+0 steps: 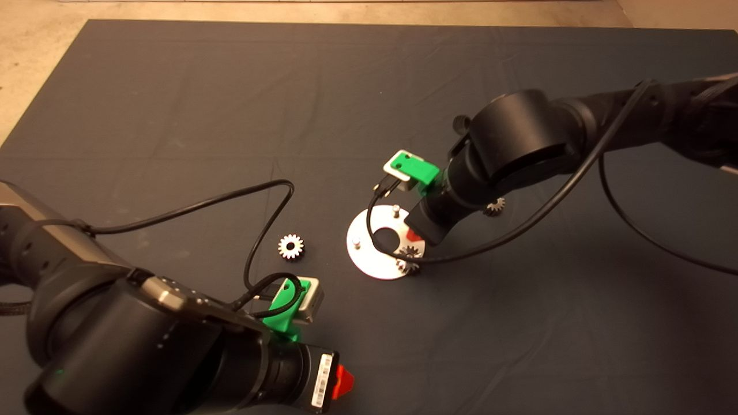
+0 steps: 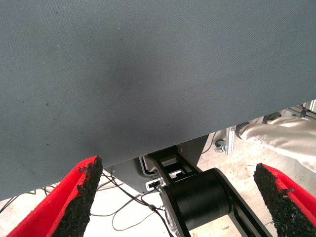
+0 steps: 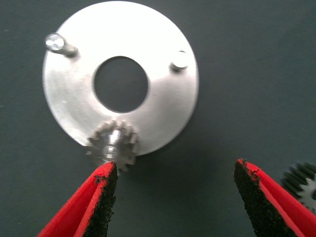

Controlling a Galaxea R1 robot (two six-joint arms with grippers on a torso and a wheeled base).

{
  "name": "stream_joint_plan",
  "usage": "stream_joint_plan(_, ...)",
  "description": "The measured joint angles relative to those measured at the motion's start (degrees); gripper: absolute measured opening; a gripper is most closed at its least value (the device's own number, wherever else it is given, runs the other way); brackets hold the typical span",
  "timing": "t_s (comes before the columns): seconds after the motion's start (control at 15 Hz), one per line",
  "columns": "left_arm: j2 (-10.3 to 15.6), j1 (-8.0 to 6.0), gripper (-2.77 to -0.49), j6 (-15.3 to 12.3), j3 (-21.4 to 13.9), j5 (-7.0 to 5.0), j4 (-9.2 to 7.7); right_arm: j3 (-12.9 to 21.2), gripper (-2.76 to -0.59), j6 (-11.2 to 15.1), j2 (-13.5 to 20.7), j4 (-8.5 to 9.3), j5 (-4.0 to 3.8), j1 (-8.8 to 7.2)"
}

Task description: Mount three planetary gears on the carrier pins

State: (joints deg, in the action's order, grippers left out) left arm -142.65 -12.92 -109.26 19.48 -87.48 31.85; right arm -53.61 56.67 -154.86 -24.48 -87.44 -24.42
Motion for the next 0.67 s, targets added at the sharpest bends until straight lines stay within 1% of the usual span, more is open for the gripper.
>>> stream_joint_plan(0.07,0.11,0.01,-1.07,0.00,0.00,-0.02,0.01,0.16,-1.62,0.00,2.10,0.34,0.18,-0.22)
stream_joint_plan(0.2,0.09,0.00,-1.07,0.00,0.00,0.00,0.09,0.20,-1.62,-0.04,8.45,0.94,0.11,-0.62)
stream_joint_plan(0.33,0.04,0.00,-1.07,0.01,0.00,0.00,0.11,0.05,-1.62,-0.34,13.48,0.95,-0.78,-0.97)
stream_joint_plan(0.4,0.04,-0.02,-1.07,0.02,0.00,0.00,0.11,0.01,-1.62,-0.78,14.69,1.02,-0.98,-0.85)
stream_joint_plan(0.47,-0.11,-0.13,-1.07,0.01,0.00,0.05,0.12,0.03,-1.62,-1.02,15.11,1.39,-0.90,-0.79)
stream_joint_plan(0.6,-0.06,-0.11,-1.07,0.01,0.00,0.01,0.12,0.03,-1.62,-1.28,15.19,1.46,-0.43,-0.80)
stream_joint_plan(0.67,-0.06,-0.11,-1.07,0.00,0.00,-0.02,0.12,0.03,-1.62,-1.35,15.19,1.50,-0.05,-0.80)
